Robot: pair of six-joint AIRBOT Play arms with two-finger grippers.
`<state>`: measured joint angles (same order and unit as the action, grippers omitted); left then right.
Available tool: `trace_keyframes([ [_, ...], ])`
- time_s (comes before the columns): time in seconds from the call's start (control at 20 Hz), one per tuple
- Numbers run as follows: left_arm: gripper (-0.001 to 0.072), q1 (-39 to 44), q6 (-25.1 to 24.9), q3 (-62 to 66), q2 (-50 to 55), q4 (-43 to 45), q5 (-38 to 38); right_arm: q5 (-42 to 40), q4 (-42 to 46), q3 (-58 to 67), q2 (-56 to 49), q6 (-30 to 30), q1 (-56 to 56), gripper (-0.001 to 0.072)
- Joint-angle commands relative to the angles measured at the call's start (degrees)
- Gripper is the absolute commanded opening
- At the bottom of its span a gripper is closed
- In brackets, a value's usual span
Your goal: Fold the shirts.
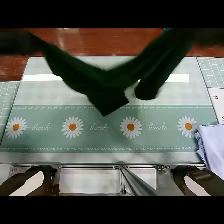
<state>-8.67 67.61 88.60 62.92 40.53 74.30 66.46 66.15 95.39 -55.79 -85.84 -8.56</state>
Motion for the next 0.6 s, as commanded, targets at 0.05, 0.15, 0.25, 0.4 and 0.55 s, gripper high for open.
trace_keyframes([
  [0.05,0.0016,-9.73,2.32,14.75,-10.51,-0.02,-0.68,7.78,6.82,18.53,4.39,-2.32,-0.13,0.0027],
  [0.15,0.0017,-12.44,1.9,16.79,-16.35,0.85,-0.85,11.43,7.13,18.58,7.85,-1.68,-0.13,0.0028],
  [0.25,0.0016,-11.47,2.29,16.81,-22.08,6.67,-2.32,13.86,8.72,18.56,11.34,-1.64,-0.13,0.0027],
  [0.4,0.0016,-5.62,5.09,16.81,-29.38,16.09,-2.89,15.96,9.42,18.56,15.89,-3.02,-0.13,0.0027],
  [0.55,0.0016,1.05,8.74,16.79,-34.69,26.08,-2.16,25.31,9.84,18.56,17.27,-4.94,-0.13,0.0027],
])
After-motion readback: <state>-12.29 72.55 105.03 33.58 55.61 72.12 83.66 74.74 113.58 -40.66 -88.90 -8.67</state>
